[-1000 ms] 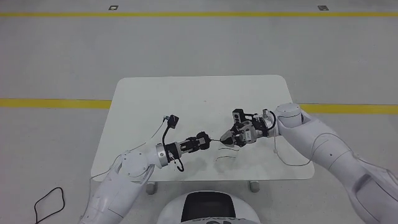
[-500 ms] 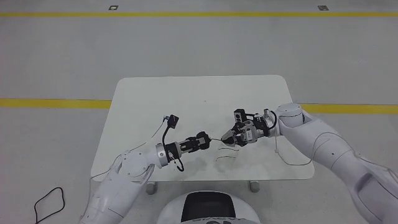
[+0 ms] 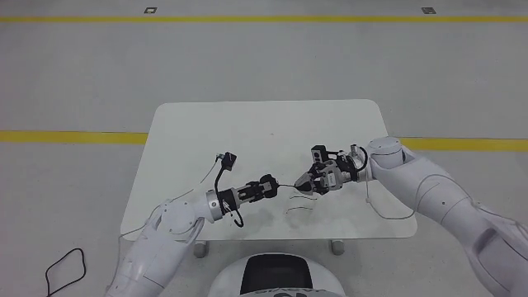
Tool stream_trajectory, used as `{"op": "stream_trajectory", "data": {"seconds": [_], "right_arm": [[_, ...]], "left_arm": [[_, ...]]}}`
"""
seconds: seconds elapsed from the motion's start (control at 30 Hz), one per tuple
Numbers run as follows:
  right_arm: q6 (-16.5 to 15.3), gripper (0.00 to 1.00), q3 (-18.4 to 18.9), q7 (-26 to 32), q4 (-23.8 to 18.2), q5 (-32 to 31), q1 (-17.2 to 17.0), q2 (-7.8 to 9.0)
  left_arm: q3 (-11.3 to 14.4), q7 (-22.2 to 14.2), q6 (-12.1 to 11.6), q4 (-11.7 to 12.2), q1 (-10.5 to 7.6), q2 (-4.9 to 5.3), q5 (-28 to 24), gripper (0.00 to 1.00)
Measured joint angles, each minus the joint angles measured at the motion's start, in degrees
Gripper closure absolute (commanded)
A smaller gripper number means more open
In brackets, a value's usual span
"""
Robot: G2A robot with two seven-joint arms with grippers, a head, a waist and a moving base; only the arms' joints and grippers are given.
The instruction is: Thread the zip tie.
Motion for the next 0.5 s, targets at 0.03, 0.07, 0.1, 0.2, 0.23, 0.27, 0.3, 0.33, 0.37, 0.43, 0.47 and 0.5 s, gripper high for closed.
{"op": "stream_trajectory", "data": {"seconds": [0.03, 0.07, 0.1, 0.2, 0.23, 0.27, 0.3, 0.33, 0.37, 0.43, 0.47, 0.5], "right_arm": [[0.0, 1.0, -0.14, -0.08, -0.04, 0.08, 0.04, 0.07], [0.0, 1.0, -0.25, -0.13, -0.08, 0.15, 0.08, 0.12], [0.0, 1.0, -0.37, -0.17, -0.11, 0.21, 0.13, 0.16], [0.0, 1.0, -0.82, -0.26, -0.16, 0.42, 0.31, 0.3], [0.0, 1.0, -1.04, -0.3, -0.11, 0.51, 0.37, 0.35], [0.0, 1.0, -1.2, -0.32, -0.04, 0.6, 0.43, 0.38], [0.0, 1.0, -1.37, -0.35, 0.02, 0.71, 0.5, 0.4], [0.0, 1.0, -1.58, -0.38, 0.1, 0.88, 0.6, 0.43], [0.0, 1.0, -1.73, -0.4, 0.14, 1.0, 0.68, 0.44], [0.0, 1.0, -2.08, -0.45, 0.2, 1.25, 0.87, 0.47], [0.0, 1.0, -2.22, -0.47, 0.23, 1.34, 0.95, 0.49], [0.0, 1.0, -2.38, -0.48, 0.25, 1.42, 1.04, 0.5]], "left_arm": [[0.01, 0.01, 0.0, 0.06, -0.02, -0.02, 0.01, 1.0], [0.01, 0.02, 0.0, 0.08, -0.03, -0.04, 0.01, 1.0], [0.0, 0.04, 0.0, 0.11, -0.03, -0.06, -0.01, 1.0], [-0.02, 0.01, 0.0, 0.18, -0.05, -0.12, -0.14, 1.0], [-0.01, -0.05, 0.0, 0.22, -0.07, -0.14, -0.08, 1.0], [0.01, -0.08, 0.0, 0.24, -0.09, -0.16, -0.01, 1.0], [0.04, -0.11, 0.0, 0.25, -0.11, -0.17, 0.04, 1.0], [0.05, -0.14, 0.0, 0.26, -0.13, -0.19, 0.1, 1.0], [0.06, -0.16, 0.0, 0.26, -0.15, -0.2, 0.14, 1.0], [0.07, -0.22, 0.0, 0.25, -0.17, -0.22, 0.25, 1.0], [0.09, -0.25, 0.0, 0.24, -0.18, -0.22, 0.32, 1.0], [0.13, -0.3, 0.0, 0.22, -0.18, -0.23, 0.45, 1.0]]}}
